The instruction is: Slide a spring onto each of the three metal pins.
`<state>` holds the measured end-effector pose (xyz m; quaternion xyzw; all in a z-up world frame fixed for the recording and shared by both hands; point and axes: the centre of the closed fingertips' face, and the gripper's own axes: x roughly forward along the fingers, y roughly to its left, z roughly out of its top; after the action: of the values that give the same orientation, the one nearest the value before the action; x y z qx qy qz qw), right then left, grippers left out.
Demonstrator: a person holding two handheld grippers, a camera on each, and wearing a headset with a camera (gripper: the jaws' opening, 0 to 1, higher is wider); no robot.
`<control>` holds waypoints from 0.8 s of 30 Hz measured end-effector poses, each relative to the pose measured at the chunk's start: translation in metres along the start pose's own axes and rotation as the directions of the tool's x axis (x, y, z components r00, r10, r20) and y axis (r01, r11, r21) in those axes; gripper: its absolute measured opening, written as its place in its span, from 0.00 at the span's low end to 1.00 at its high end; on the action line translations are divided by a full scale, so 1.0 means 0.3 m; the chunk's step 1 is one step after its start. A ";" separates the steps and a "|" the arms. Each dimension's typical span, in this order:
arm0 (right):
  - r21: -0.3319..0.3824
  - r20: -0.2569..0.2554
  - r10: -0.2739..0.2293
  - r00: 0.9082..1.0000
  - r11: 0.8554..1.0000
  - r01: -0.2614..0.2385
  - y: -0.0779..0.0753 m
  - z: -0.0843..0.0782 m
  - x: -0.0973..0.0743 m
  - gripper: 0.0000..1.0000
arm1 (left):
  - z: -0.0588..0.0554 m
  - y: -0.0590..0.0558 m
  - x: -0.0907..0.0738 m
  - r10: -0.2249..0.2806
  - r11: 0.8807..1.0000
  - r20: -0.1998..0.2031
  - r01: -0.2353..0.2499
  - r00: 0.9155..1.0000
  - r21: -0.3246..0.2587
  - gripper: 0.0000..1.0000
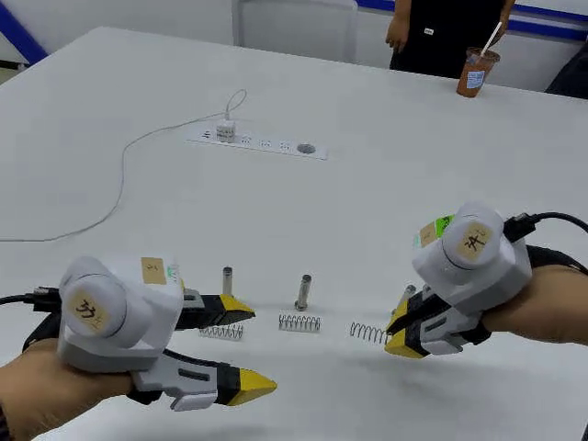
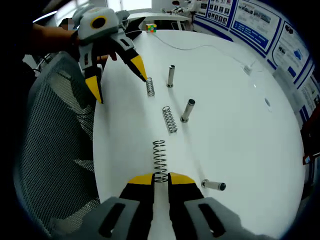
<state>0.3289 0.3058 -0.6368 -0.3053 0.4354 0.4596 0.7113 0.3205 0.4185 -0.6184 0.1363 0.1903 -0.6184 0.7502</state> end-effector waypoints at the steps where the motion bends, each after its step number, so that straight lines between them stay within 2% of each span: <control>1: -0.003 0.001 0.003 1.000 1.000 -0.003 0.002 0.006 0.001 0.11 | 0.001 -0.001 0.004 -0.003 1.000 0.001 0.003 1.000 -0.001 0.50; 5: -0.024 0.002 0.016 1.000 1.000 -0.016 0.016 0.028 0.005 0.11 | 0.007 -0.004 0.020 -0.016 1.000 0.003 0.016 1.000 -0.003 0.49; 18: -0.094 0.001 0.054 0.999 0.994 -0.053 0.069 0.099 0.020 0.11 | 0.048 -0.018 0.064 -0.054 0.997 -0.003 0.054 0.999 0.052 0.43; 24: -0.121 0.002 0.061 0.998 0.991 -0.061 0.084 0.127 0.022 0.11 | 0.058 -0.017 0.077 -0.057 0.997 0.002 0.056 0.998 0.058 0.40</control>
<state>0.3200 0.3499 -0.6270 -0.3329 0.4139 0.5074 0.6785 0.3214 0.3897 -0.6130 0.1515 0.1748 -0.6449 0.7285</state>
